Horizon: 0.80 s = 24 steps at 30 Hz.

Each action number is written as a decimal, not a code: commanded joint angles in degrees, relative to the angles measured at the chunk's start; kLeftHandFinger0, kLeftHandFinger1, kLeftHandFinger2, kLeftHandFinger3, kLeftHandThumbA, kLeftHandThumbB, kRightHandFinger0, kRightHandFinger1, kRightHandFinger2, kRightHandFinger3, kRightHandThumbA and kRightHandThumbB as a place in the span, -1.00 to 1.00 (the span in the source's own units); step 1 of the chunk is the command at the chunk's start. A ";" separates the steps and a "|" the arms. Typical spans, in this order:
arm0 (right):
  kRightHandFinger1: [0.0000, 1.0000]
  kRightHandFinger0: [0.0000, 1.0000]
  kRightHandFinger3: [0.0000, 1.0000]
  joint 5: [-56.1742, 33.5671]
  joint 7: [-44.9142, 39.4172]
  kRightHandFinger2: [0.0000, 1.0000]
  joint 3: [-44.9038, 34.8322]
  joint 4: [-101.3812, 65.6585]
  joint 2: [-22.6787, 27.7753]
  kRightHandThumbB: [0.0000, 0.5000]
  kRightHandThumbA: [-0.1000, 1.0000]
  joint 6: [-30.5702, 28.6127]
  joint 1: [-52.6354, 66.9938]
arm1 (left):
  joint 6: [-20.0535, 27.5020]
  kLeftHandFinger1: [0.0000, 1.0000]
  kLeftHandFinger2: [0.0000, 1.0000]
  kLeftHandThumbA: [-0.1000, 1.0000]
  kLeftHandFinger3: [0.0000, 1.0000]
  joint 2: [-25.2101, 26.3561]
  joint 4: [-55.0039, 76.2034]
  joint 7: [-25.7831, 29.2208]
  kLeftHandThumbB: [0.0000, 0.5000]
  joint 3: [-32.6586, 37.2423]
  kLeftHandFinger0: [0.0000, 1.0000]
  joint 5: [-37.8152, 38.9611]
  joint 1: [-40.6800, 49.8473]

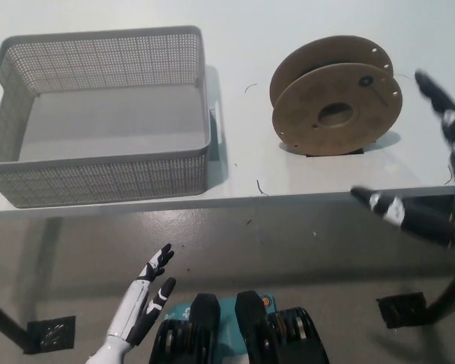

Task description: Use the right hand to pick up a 3d printing filament and place it into a container on the left side

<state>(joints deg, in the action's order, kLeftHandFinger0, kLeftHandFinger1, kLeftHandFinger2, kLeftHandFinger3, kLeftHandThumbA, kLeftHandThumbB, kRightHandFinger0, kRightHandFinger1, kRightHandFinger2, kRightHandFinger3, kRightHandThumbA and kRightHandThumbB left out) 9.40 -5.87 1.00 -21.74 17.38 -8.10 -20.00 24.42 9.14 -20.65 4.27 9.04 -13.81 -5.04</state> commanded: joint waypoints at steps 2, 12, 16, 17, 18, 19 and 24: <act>1.00 1.00 1.00 -0.48 -12.76 1.00 0.36 3.08 12.60 0.64 1.00 22.05 -20.58 | 2.51 1.00 1.00 1.00 1.00 1.06 1.45 1.00 -0.09 0.33 1.00 1.10 -0.77; 1.00 1.00 1.00 10.42 -22.82 1.00 12.52 24.01 19.60 0.51 1.00 24.30 -43.54 | 2.51 1.00 1.00 1.00 1.00 1.21 1.81 1.02 -0.11 -0.10 1.00 0.40 -0.37; 1.00 1.00 1.00 12.48 -25.57 1.00 17.31 30.64 18.92 0.74 1.00 24.13 -48.56 | 2.51 1.00 1.00 1.00 1.00 1.13 1.66 1.45 -0.11 0.46 1.00 0.17 0.40; 1.00 1.00 1.00 13.05 -25.84 1.00 18.17 31.74 18.78 0.75 1.00 23.70 -49.27 | 2.51 1.00 1.00 1.00 1.00 1.14 1.59 1.47 -0.10 0.47 1.00 0.21 0.39; 1.00 1.00 1.00 13.95 -26.30 1.00 19.73 33.81 18.29 0.73 1.00 22.63 -49.92 | 2.51 1.00 1.00 1.00 1.00 1.15 2.00 1.47 -0.10 0.62 1.00 0.16 1.35; 1.00 1.00 1.00 15.51 -27.94 1.00 22.04 35.66 17.70 0.86 1.00 24.56 -51.62 | 2.51 1.00 1.00 1.00 1.00 1.13 2.11 1.58 -0.13 0.69 1.00 0.28 1.69; 1.00 1.00 1.00 18.67 -30.08 1.00 29.09 42.43 14.69 0.62 1.00 24.12 -55.98 | 2.51 1.00 1.00 1.00 1.00 1.07 2.31 1.44 -0.12 0.75 1.00 0.66 2.73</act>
<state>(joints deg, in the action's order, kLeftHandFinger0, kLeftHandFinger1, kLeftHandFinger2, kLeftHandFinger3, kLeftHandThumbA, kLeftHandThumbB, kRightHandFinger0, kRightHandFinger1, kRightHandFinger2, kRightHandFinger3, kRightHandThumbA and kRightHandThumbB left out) 19.78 -27.18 24.50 14.91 32.20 12.48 -66.01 24.40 9.27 -20.46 4.30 9.24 -13.81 -3.21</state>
